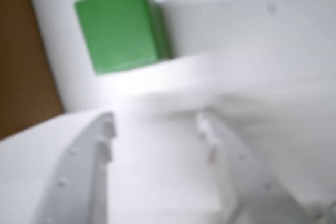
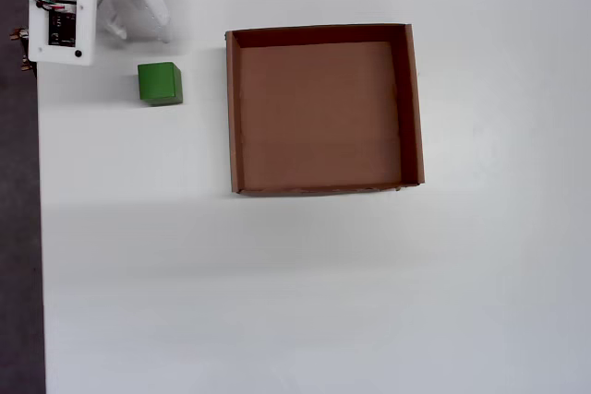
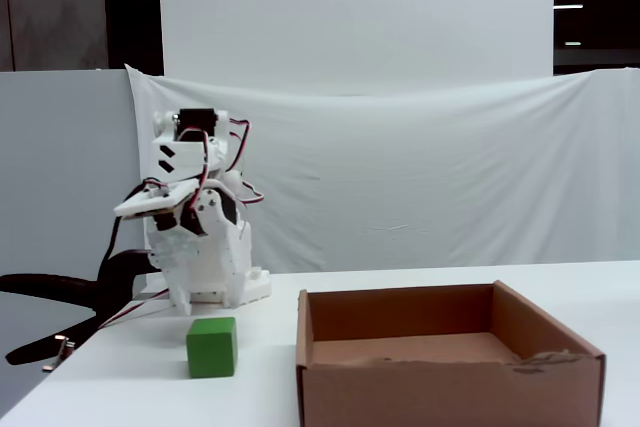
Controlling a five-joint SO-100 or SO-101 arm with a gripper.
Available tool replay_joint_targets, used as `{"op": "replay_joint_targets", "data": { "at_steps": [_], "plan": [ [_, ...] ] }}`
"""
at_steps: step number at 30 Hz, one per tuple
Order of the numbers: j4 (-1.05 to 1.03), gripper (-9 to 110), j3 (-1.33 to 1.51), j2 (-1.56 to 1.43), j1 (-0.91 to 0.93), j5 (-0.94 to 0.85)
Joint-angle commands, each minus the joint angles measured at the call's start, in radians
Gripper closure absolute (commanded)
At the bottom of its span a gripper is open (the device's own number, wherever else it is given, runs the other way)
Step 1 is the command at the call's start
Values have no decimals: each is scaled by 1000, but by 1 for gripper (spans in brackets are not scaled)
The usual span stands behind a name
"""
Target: Grasp a green cube and put it in a box.
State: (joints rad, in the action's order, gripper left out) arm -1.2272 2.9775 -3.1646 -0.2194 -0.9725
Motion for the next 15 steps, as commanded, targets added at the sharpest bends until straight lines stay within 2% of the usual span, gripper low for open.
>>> {"op": "replay_joint_targets", "data": {
  "at_steps": [1,8,15],
  "plan": [
    [26,81,-6,51,-26,-6],
    [15,81,-103,138,-48,-25],
    [48,78,-331,390,-20,-101]
  ]
}}
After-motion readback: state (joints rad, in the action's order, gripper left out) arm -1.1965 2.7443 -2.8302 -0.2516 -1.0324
